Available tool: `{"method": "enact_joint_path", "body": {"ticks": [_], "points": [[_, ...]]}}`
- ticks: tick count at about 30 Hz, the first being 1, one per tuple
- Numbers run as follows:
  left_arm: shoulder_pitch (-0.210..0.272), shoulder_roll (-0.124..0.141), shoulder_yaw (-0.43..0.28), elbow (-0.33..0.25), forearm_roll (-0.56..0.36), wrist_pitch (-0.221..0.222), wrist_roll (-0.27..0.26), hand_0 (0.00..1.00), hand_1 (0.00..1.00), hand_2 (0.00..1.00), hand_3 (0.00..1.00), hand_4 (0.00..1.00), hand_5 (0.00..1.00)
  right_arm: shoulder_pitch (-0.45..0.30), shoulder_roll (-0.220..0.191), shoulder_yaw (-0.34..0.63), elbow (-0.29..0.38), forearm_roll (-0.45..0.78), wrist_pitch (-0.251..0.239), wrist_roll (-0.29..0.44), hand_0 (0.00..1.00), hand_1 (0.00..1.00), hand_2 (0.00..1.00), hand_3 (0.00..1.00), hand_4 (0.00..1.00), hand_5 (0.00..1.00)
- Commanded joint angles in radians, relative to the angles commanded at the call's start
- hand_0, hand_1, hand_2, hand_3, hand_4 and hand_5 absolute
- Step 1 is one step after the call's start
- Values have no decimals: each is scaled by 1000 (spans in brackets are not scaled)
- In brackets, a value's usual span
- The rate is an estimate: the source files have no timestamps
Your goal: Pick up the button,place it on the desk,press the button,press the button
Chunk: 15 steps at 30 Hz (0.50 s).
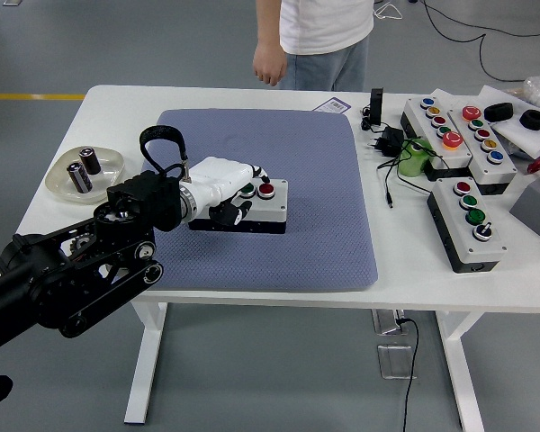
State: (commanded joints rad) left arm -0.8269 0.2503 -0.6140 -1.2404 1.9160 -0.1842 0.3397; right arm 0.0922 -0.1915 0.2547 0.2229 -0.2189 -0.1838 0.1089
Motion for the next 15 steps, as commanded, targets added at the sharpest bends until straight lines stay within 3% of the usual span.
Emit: {"method": "enact_joint_path", "body": {"ticks": [15], "points": [[4,3,24,10,0,-28,6,54,2,27,849,479,2,0,1,0,0,0,-1,0,730,696,745,693,453,292]]}}
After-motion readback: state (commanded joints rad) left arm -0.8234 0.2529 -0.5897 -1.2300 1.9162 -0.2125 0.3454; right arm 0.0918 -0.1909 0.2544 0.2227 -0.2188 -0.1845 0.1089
